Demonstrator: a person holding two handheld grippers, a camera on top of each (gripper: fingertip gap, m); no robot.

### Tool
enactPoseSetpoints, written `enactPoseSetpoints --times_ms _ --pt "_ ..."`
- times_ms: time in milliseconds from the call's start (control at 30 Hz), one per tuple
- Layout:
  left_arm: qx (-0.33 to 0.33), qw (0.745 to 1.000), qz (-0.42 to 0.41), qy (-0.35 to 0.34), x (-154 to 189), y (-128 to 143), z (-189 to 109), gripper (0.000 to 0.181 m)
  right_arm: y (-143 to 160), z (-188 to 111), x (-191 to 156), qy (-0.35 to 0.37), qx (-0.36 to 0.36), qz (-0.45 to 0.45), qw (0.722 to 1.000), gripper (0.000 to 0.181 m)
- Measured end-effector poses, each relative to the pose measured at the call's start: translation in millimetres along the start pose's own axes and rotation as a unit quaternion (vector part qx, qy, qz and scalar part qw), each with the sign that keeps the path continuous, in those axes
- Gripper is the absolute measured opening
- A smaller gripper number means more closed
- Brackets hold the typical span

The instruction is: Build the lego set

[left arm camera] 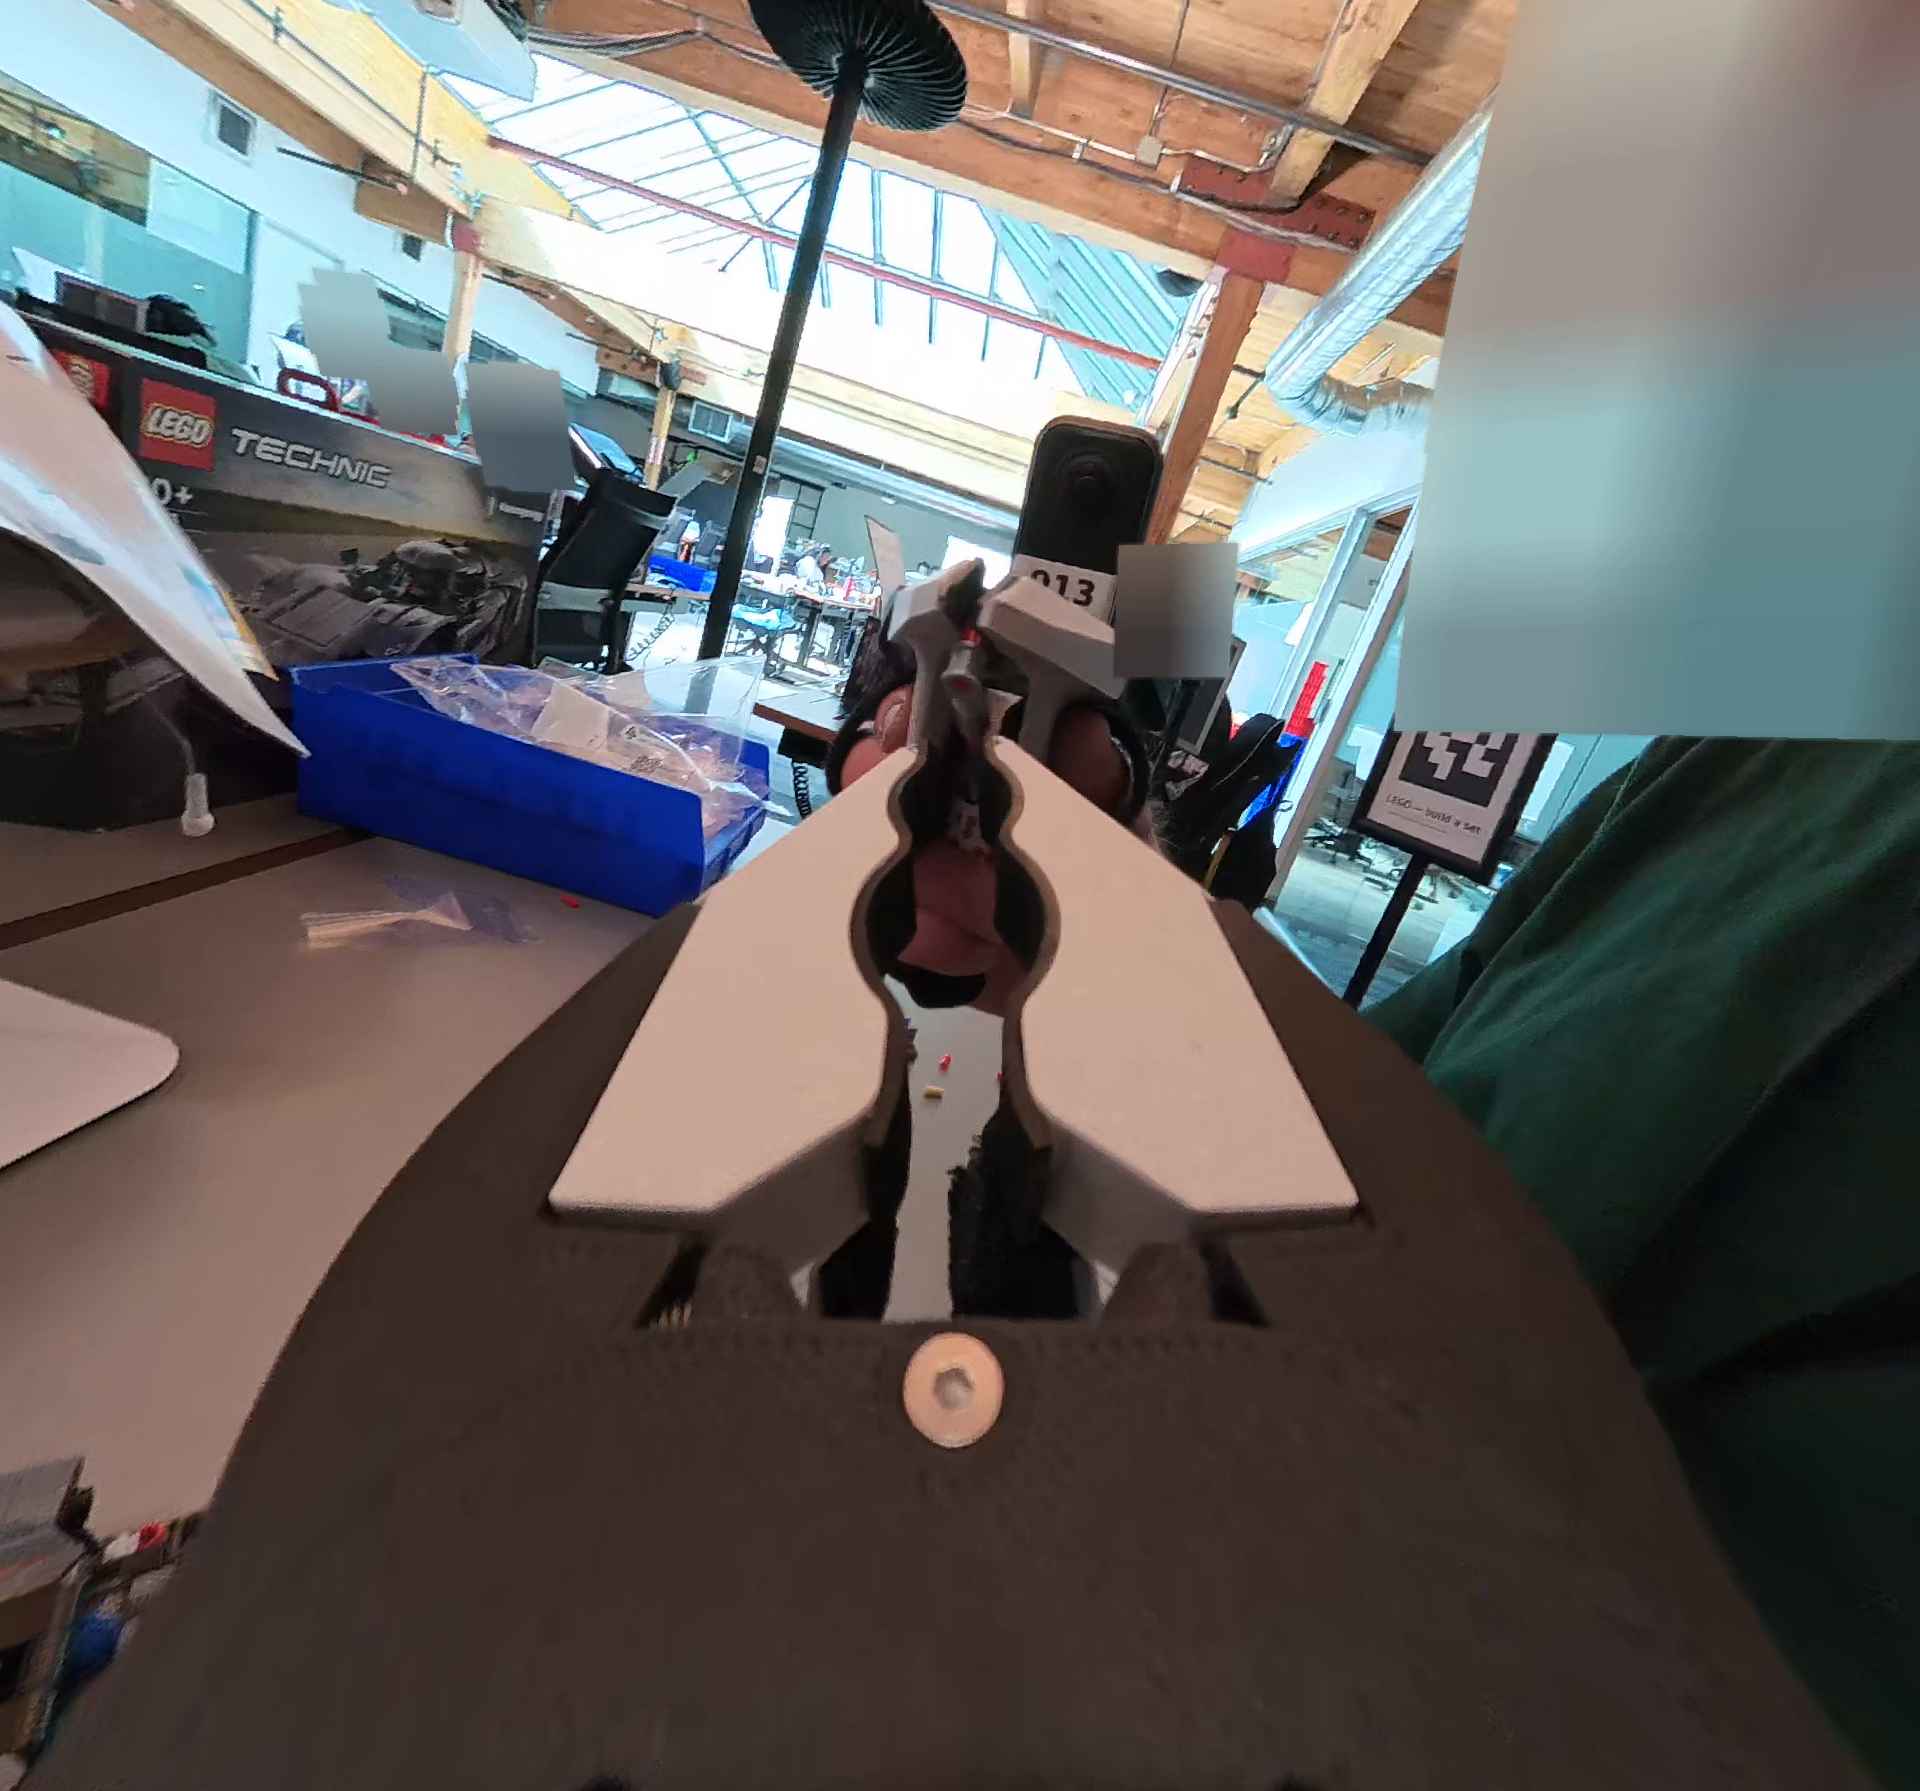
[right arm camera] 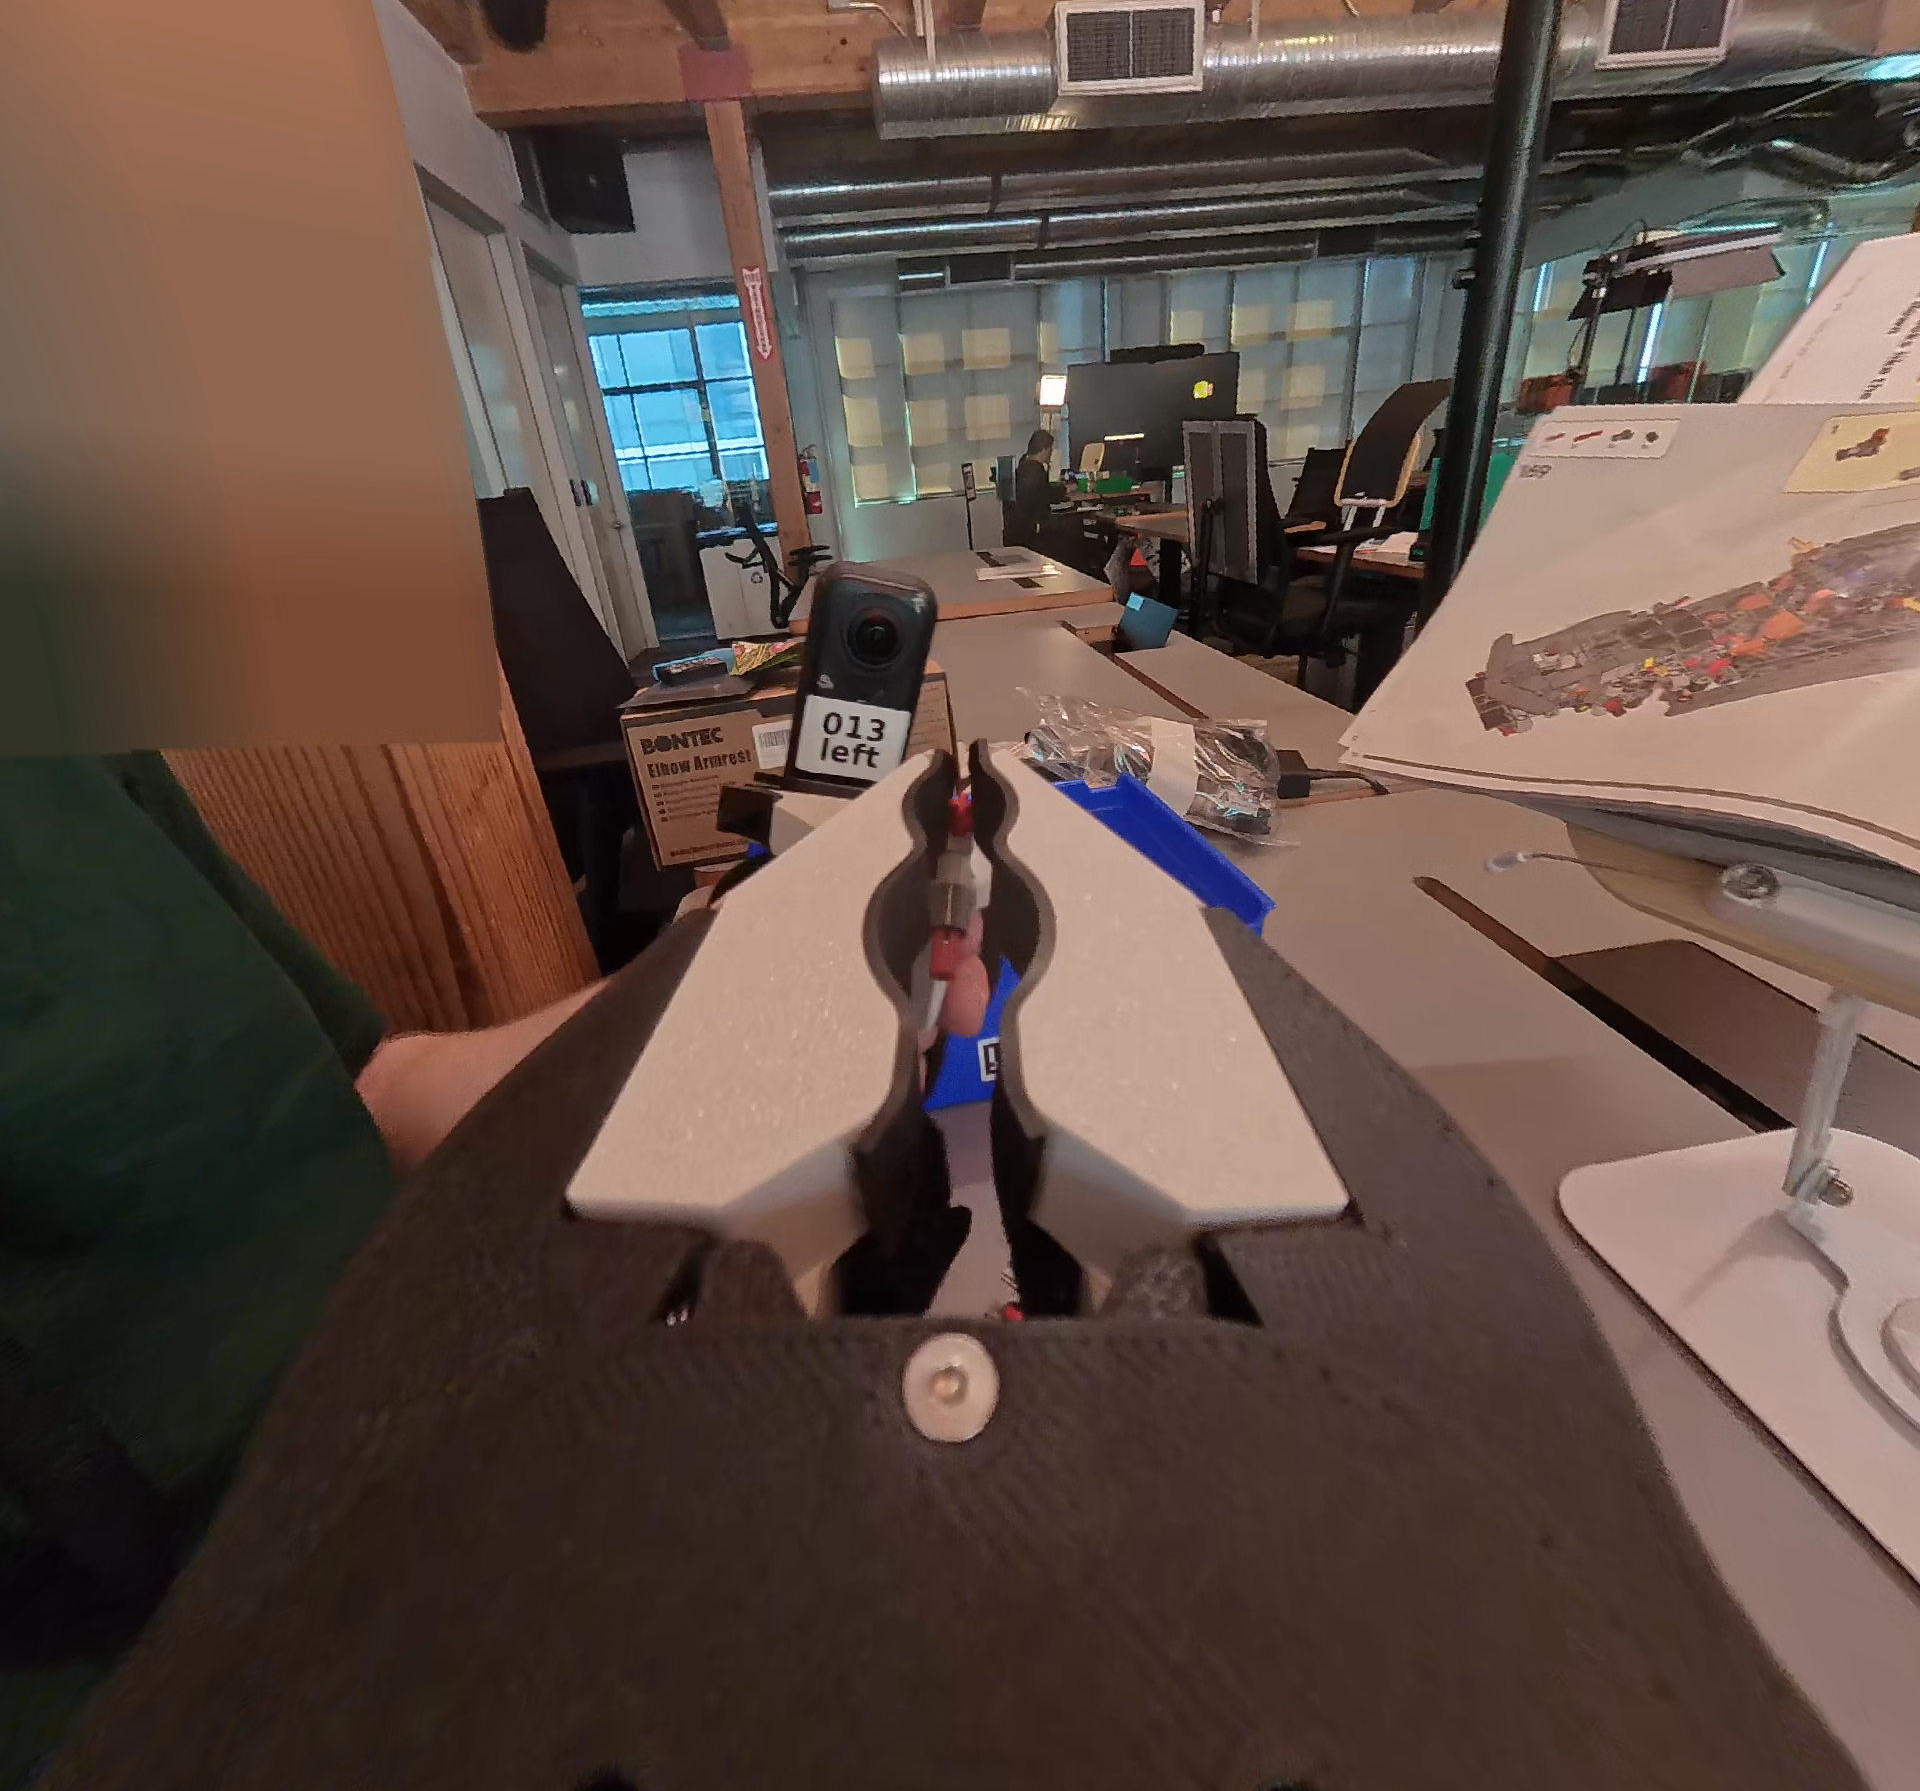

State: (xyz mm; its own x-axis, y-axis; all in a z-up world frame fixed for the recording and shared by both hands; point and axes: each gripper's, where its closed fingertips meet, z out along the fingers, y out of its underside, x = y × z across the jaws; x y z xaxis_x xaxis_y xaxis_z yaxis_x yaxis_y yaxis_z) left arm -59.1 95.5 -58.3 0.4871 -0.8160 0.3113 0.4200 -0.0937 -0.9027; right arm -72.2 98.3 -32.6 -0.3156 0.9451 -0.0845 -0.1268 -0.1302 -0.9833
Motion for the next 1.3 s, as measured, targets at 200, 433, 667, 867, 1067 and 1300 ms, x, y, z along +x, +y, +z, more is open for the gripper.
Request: enactPoseSetpoints --times_ms 200,433,667,867,1067,1300 --pt "-0.077 0.993 0.03 -0.089 -20 16 -13 0.011 10 -23 30 0.033 0.009 0.023 0.999 0.001" --pt "-0.244 0.952 0.064 -0.171 -42 86 -15 0.019 45 -40 65 0.056 0.005 0.072 0.996 0.002" --pt "-0.356 0.913 0.072 -0.187 -61 145 -5 0.02 75 -50 85 0.05 0.022 0.133 0.99 0.002" --pt "-0.448 0.862 0.131 -0.196 -81 178 4 0.02 84 -61 98 0.057 0.03 0.164 0.984 0.002" --pt "-0.572 0.793 0.153 -0.144 -79 227 0 0.013 88 -65 103 0.057 0.033 0.176 0.982 0.002" --pt "-0.594 0.781 0.144 -0.131 -72 231 -4 0.008 93 -68 108 0.056 0.034 0.188 0.98 0.002"
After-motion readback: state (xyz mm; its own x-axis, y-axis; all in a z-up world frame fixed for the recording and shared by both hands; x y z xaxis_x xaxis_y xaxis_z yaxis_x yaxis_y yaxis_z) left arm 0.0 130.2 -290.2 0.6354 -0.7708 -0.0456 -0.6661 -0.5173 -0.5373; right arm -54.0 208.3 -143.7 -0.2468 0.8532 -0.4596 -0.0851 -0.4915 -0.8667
